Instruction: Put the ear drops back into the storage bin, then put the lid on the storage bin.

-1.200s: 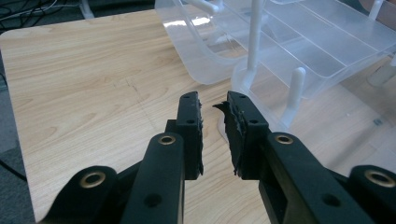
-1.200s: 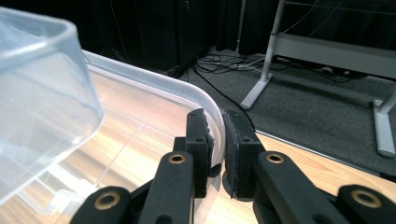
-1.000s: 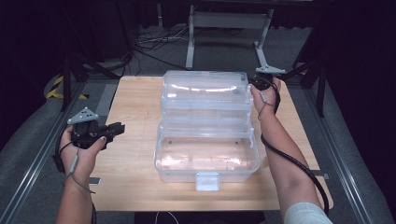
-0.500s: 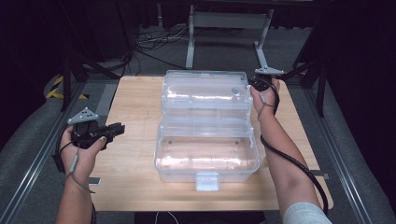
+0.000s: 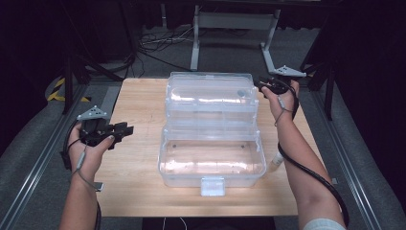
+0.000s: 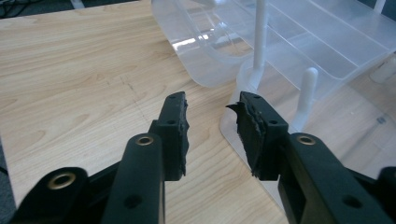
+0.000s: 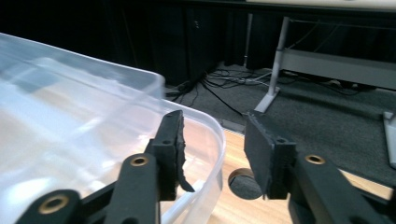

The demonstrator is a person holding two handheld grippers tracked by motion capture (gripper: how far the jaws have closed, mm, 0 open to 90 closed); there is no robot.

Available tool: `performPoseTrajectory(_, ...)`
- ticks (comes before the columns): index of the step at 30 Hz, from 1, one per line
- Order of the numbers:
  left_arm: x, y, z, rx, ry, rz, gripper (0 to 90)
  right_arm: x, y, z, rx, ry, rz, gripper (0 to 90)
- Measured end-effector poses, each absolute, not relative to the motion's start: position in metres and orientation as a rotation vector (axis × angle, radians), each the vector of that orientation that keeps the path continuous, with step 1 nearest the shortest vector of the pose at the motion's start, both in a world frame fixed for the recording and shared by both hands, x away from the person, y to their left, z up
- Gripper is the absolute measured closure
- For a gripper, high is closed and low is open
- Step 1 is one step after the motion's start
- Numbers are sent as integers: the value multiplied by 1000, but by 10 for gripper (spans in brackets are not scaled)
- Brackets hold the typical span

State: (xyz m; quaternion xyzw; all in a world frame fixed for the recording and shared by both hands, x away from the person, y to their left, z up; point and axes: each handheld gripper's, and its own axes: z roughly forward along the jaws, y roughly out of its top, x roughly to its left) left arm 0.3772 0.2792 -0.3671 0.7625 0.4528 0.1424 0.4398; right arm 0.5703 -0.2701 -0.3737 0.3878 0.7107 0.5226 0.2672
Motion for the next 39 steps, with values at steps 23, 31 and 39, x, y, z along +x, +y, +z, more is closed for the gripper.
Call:
performPoseTrajectory(23,411,249,-364,1958,1071,339,378,456,-328,-330,976,2040,1502,499)
performPoseTrajectory(31,408,248,-364,1971,1055,339,365,430,-334,-328,925,2102,1486,479)
performPoseTrajectory(39,406,249,-365,1994,1050,332,360,417,-339,-328,897,2142,1434,473)
